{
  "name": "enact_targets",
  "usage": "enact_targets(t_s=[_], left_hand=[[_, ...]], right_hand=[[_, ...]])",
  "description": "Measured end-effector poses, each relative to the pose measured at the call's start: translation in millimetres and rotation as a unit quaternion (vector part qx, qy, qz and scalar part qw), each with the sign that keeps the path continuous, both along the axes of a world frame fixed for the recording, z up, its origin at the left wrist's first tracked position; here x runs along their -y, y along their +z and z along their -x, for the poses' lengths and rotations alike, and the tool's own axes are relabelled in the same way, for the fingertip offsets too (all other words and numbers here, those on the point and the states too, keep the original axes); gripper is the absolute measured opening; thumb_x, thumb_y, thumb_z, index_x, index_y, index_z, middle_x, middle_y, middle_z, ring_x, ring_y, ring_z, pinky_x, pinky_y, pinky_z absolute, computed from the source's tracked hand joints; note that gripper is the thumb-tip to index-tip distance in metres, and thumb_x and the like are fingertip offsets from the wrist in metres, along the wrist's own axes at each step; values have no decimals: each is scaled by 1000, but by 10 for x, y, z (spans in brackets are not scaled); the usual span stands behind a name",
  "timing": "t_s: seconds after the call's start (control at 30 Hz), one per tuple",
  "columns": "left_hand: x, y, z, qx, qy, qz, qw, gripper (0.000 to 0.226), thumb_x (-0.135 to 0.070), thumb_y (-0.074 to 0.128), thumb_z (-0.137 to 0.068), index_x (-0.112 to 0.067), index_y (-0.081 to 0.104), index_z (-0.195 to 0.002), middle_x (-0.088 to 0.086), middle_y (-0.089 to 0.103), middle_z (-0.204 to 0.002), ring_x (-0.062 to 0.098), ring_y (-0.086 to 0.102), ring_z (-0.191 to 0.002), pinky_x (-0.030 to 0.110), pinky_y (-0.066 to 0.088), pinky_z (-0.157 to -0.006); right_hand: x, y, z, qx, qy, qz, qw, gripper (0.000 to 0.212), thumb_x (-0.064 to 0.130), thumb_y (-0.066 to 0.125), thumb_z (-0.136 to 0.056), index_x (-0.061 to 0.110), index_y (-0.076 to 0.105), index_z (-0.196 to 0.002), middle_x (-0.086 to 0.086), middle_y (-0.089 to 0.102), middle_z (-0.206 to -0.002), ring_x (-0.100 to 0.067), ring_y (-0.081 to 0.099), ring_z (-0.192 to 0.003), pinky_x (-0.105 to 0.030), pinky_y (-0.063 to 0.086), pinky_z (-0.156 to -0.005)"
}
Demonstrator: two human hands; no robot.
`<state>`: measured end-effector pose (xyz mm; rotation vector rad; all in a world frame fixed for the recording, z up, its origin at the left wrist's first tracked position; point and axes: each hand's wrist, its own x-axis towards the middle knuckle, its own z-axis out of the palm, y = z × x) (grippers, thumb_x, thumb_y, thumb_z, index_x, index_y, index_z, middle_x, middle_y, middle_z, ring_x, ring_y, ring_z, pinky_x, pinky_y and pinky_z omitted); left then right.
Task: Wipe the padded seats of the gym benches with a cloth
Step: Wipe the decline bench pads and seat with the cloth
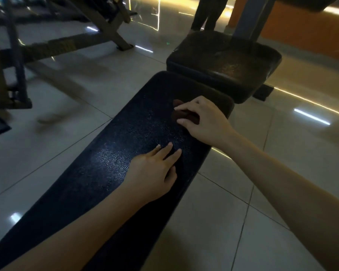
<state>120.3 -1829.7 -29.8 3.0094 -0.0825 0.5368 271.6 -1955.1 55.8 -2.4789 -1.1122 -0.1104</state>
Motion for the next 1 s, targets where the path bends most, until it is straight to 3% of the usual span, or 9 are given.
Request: enact_targets(t_s=[0.13,0.23,0.33,0.6,0.77,0.93,1.0], left_hand=[[-125,110,31,-12,-12,22,1000,44,-43,43,-91,-34,63,-130,-12,58,-137,8,64,-114,17,43,-58],[-201,220,5,-42,-4,-10,999,44,-46,38,-100,-44,42,-144,-24,34,-153,0,49,-128,17,35,-62],[-233,320,3,-99,-10,13,995,48,-45,39,-101,-42,33,-149,-19,25,-158,7,33,-139,26,46,-85],[-183,254,-61,-106,26,88,990,55,-41,51,-98,-27,38,-149,1,29,-157,21,28,-142,40,37,-110],[-207,142,5,-91,42,157,983,57,-40,52,-98,-29,34,-151,1,22,-161,24,13,-150,37,16,-119],[-194,121,62,-114,40,173,977,52,-40,53,-99,-37,37,-149,-2,20,-162,23,12,-150,42,17,-119],[-183,126,35,-110,46,192,974,51,-39,54,-98,-38,40,-147,-1,23,-161,23,13,-149,43,18,-118]], right_hand=[[-68,-125,-56,40,5,-12,999,39,39,62,-93,31,58,-132,3,48,-121,-15,44,-116,-28,40,-93],[-82,-222,-137,65,-3,-15,998,43,37,63,-93,27,56,-134,1,46,-121,-18,43,-115,-27,40,-91],[-128,-289,-162,90,8,-7,996,41,36,63,-93,26,58,-133,-3,47,-122,-21,43,-114,-28,40,-89],[-58,-297,-95,105,15,-16,994,41,35,63,-93,25,58,-132,-6,46,-122,-25,43,-114,-36,44,-93],[351,-419,-251,136,-78,-118,981,50,32,61,-94,19,51,-141,-10,46,-124,-26,44,-116,-31,38,-98],[510,-880,189,102,-99,-247,958,38,29,61,-92,14,63,-126,-10,51,-113,-28,51,-106,-30,43,-94],[504,-1106,596,101,-74,-295,947,35,25,62,-90,11,66,-122,-11,52,-111,-28,51,-103,-20,35,-95]])
